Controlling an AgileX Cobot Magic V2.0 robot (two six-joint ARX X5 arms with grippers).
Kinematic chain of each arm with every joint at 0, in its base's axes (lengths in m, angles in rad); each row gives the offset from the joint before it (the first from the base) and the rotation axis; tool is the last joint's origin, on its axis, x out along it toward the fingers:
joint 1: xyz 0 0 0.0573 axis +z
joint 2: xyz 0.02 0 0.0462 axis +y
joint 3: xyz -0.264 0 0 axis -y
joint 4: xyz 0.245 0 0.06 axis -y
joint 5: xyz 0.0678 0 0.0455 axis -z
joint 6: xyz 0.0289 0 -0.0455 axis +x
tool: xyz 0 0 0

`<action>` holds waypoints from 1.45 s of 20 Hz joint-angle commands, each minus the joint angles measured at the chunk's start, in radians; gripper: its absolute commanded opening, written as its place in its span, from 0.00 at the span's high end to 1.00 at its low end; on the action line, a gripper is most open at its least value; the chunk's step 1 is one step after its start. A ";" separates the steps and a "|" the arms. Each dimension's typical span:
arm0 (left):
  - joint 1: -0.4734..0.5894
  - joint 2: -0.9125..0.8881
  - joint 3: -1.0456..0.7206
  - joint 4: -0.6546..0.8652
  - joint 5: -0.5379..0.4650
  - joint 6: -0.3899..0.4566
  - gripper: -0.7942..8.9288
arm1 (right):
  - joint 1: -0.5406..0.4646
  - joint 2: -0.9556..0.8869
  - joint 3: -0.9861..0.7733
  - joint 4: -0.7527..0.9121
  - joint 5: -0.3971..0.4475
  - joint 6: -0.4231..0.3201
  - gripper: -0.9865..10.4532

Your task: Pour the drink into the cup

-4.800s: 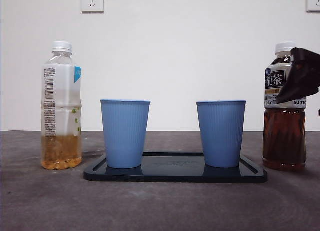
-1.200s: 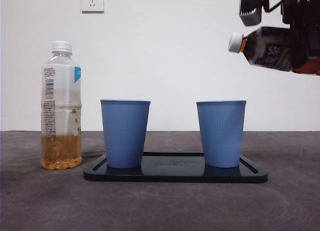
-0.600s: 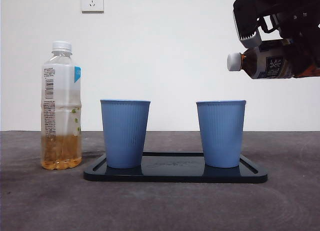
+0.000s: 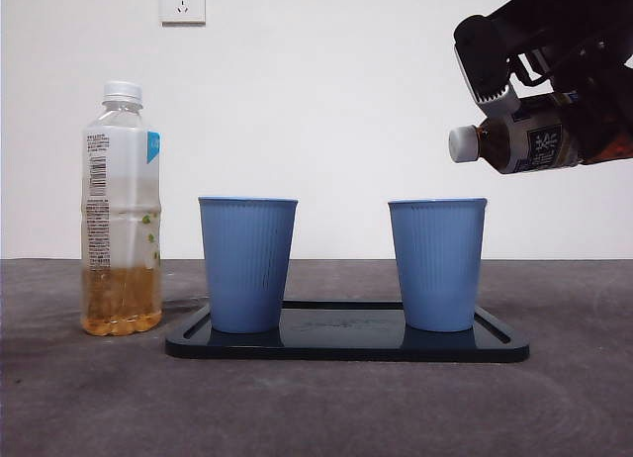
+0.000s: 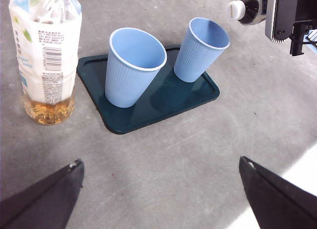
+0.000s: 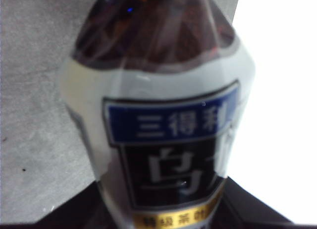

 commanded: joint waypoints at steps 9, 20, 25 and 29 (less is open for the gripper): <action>-0.003 0.004 0.017 0.006 0.005 0.012 0.40 | 0.007 0.008 0.040 0.032 0.030 -0.002 0.83; -0.003 0.004 0.017 0.004 0.005 0.012 0.40 | -0.043 -0.071 0.049 0.030 -0.124 0.460 0.83; -0.003 0.004 0.017 0.005 0.005 0.013 0.40 | -0.192 -0.166 0.046 0.044 -0.529 0.941 0.83; -0.003 0.004 0.017 0.005 -0.010 0.012 0.40 | -0.293 -0.171 -0.008 0.155 -0.736 1.065 0.83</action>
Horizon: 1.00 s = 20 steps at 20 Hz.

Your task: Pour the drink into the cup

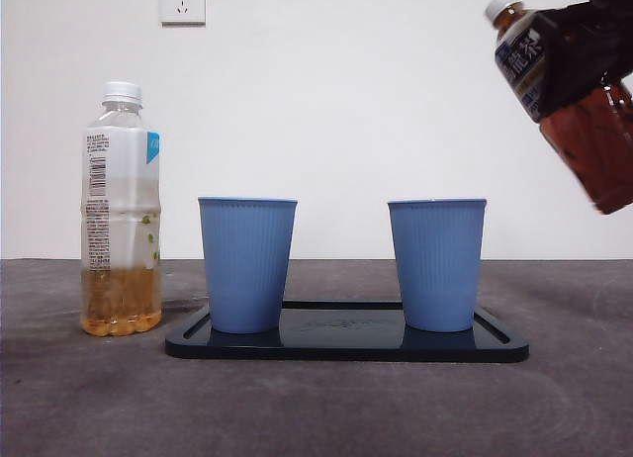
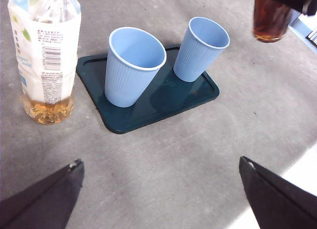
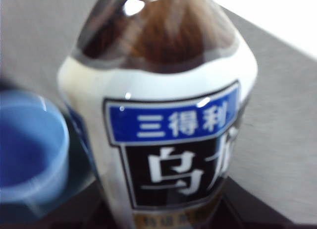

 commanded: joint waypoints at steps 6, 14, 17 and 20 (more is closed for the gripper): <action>-0.003 0.004 0.017 0.010 -0.017 0.013 0.40 | -0.057 -0.003 -0.227 0.427 -0.109 0.237 0.83; -0.003 0.004 0.017 0.010 -0.018 0.013 0.40 | -0.066 0.041 -0.420 0.760 -0.118 0.305 0.82; -0.003 0.004 0.017 0.010 -0.018 0.013 0.40 | -0.066 0.106 -0.420 0.838 -0.133 0.320 0.81; -0.003 0.004 0.017 0.010 -0.018 0.013 0.40 | -0.066 0.158 -0.420 0.864 -0.133 0.322 0.81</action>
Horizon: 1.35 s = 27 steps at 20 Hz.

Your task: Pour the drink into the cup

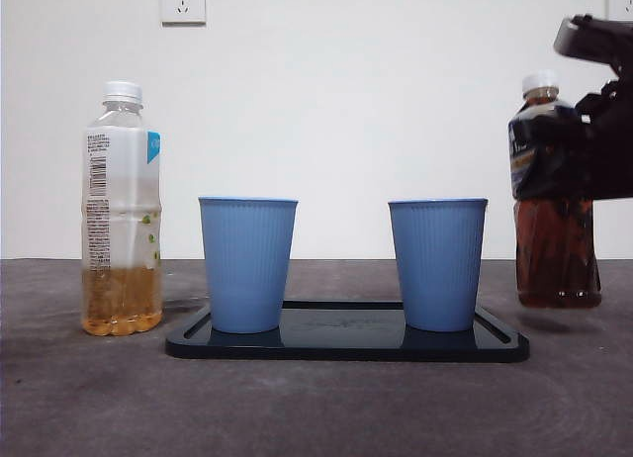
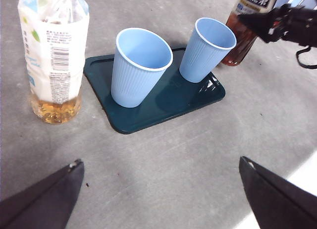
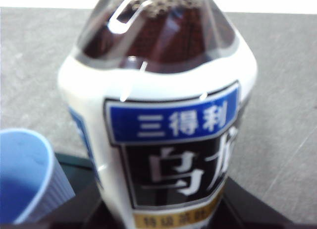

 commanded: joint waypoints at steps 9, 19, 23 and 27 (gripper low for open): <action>-0.003 0.004 0.017 0.009 -0.023 0.013 0.40 | 0.003 0.049 0.019 0.046 -0.005 0.002 0.66; -0.003 0.005 0.016 0.074 -0.098 0.011 0.40 | 0.003 0.047 0.019 -0.082 -0.002 0.005 0.52; -0.003 0.017 0.013 0.111 -0.146 0.011 0.26 | 0.003 0.027 0.019 -0.137 -0.002 0.011 0.49; -0.003 0.103 -0.014 0.199 -0.153 0.011 0.24 | 0.003 -0.100 0.019 -0.340 -0.001 0.045 0.49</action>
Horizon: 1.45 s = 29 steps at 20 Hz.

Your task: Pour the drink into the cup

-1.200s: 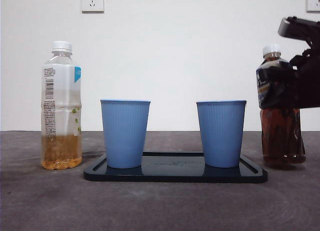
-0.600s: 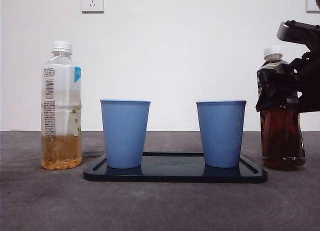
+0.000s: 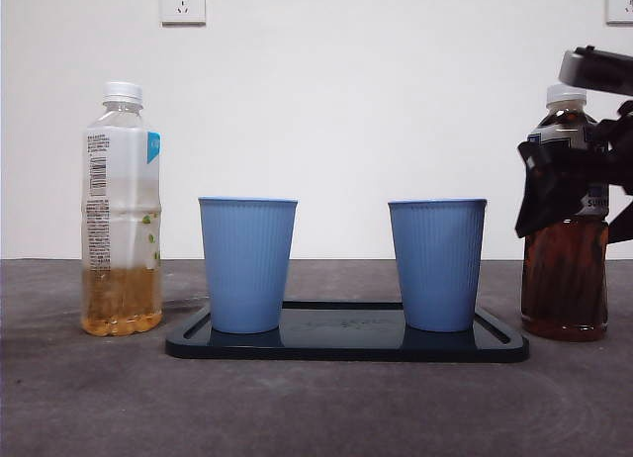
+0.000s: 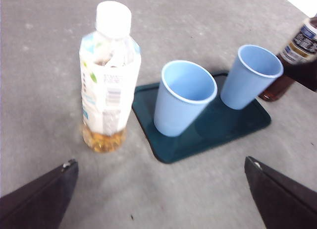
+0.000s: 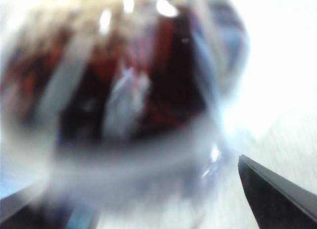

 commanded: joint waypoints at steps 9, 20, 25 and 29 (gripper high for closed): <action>-0.050 0.393 -0.249 0.629 -0.060 -0.081 0.24 | 0.111 -0.497 0.013 -0.488 -0.004 0.115 0.49; -0.104 0.806 -0.253 1.111 -0.198 -0.073 0.24 | 0.244 -0.698 0.034 -0.675 -0.062 0.156 0.49; -0.104 0.905 -0.252 1.240 -0.208 -0.073 0.24 | 0.254 -0.696 0.034 -0.699 -0.106 0.156 0.49; -0.105 0.921 -0.251 1.268 -0.208 -0.074 0.47 | 0.254 -0.696 0.034 -0.701 -0.105 0.156 0.49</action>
